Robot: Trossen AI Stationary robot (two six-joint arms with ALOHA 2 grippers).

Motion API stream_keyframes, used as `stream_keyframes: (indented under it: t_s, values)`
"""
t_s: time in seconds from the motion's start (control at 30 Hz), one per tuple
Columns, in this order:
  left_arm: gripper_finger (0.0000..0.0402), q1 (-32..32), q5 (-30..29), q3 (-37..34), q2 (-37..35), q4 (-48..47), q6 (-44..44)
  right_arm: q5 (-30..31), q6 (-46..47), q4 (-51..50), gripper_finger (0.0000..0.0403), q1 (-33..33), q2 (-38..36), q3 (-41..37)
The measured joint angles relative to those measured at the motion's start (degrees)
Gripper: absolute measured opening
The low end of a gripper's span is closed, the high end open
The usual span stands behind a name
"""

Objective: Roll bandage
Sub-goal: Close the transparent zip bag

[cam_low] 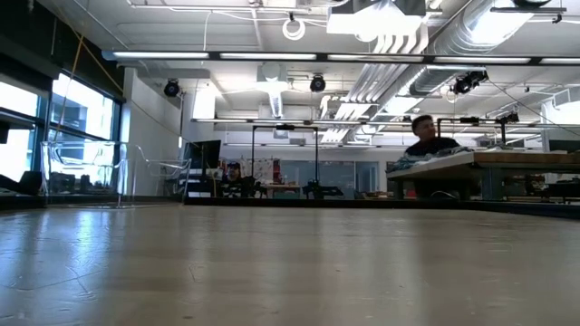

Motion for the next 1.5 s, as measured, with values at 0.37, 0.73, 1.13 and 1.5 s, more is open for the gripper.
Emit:
stream_keyframes:
  t_s: [0.37,0.73,1.13,1.5]
  values:
    - [0.02,-1.4,7.7,0.1,9.6,36.1,13.6,-6.8,-3.2,0.5,0.0,-3.0,0.0,0.0]
    - [0.0199,-1.7,6.5,11.5,20.8,24.3,10.6,-9.4,-3.2,1.1,0.0,-3.7,0.0,0.0]
    - [0.0067,-0.9,7.1,12.7,20.7,19.5,10.5,-9.4,-3.1,1.1,0.0,-3.7,0.0,0.0]
    - [0.0021,-0.8,6.1,12.7,19.0,16.0,9.9,-9.1,-2.7,1.4,0.0,-3.7,0.1,0.0]
